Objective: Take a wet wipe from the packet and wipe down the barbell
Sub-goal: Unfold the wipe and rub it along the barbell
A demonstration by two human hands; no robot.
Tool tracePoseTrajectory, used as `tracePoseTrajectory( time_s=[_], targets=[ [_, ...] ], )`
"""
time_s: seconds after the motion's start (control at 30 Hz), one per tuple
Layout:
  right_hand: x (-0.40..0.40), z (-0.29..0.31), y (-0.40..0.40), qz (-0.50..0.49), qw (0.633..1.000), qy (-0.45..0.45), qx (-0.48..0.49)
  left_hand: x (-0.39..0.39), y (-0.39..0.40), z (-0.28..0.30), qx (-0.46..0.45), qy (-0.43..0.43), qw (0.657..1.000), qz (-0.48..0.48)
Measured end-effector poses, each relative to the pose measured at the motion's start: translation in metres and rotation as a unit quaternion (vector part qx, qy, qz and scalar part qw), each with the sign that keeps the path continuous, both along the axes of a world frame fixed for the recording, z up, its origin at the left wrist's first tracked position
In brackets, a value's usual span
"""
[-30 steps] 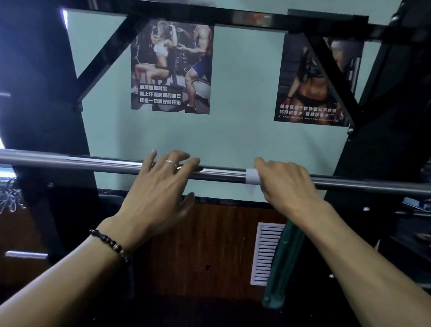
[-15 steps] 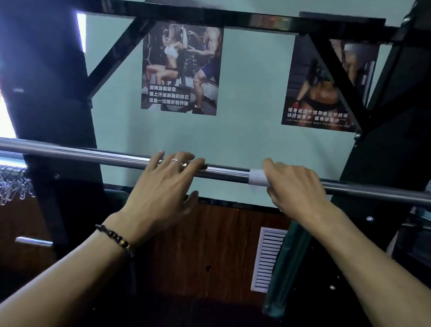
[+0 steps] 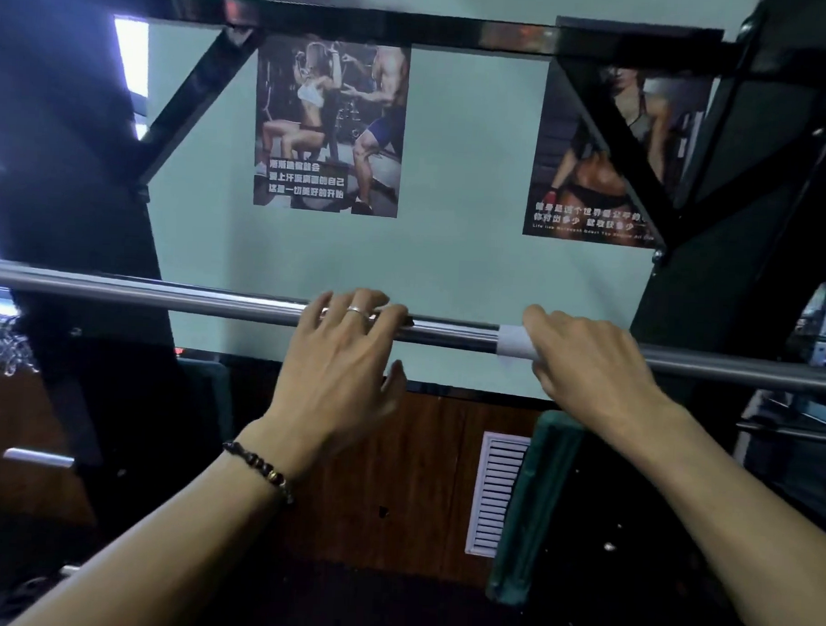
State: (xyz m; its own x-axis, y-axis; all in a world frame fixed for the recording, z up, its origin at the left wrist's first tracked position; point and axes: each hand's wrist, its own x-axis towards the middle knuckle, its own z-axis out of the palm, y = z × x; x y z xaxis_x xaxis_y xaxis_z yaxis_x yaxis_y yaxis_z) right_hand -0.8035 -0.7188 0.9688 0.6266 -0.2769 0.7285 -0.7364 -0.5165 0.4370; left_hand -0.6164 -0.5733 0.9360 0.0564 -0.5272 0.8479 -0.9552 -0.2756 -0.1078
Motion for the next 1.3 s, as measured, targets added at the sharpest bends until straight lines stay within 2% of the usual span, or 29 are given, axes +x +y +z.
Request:
tracePoseTrajectory(
  time_s=[0.17,0.27,0.4,0.53,0.67,0.83,0.93,1.1,1.3],
  targets=[
    [0.023,0.0,0.0,0.022,0.999,0.0,0.037,-0.017,-0.014,-0.003,0.009,0.0,1.0,0.015],
    [0.043,0.0,0.004,0.048,0.998,0.017,0.024,-0.025,-0.018,-0.001,0.013,0.001,0.999,0.034],
    [-0.003,-0.001,-0.017,0.04,0.999,0.023,-0.008,-0.04,-0.023,-0.001,0.02,-0.005,0.999,0.028],
    [-0.067,-0.002,-0.039,-0.009,1.0,-0.006,-0.011,-0.054,-0.028,0.001,0.025,-0.015,0.999,0.014],
    [-0.052,-0.002,-0.035,-0.036,0.999,-0.018,0.007,-0.061,-0.033,0.007,0.017,-0.016,1.0,0.001],
    [-0.017,-0.004,-0.025,0.022,1.0,-0.006,0.01,-0.071,-0.043,0.011,0.045,-0.043,0.998,-0.022],
    [-0.043,-0.004,-0.034,0.018,1.0,0.005,0.007,-0.077,-0.051,0.009,0.048,-0.045,0.997,-0.05],
    [-0.089,-0.001,-0.044,-0.016,0.999,-0.031,0.026,-0.075,-0.056,-0.001,0.05,-0.042,0.995,-0.074],
    [-0.041,-0.003,-0.034,0.014,1.0,-0.008,0.005,-0.078,-0.06,0.001,0.037,-0.044,0.996,-0.063]
  ],
)
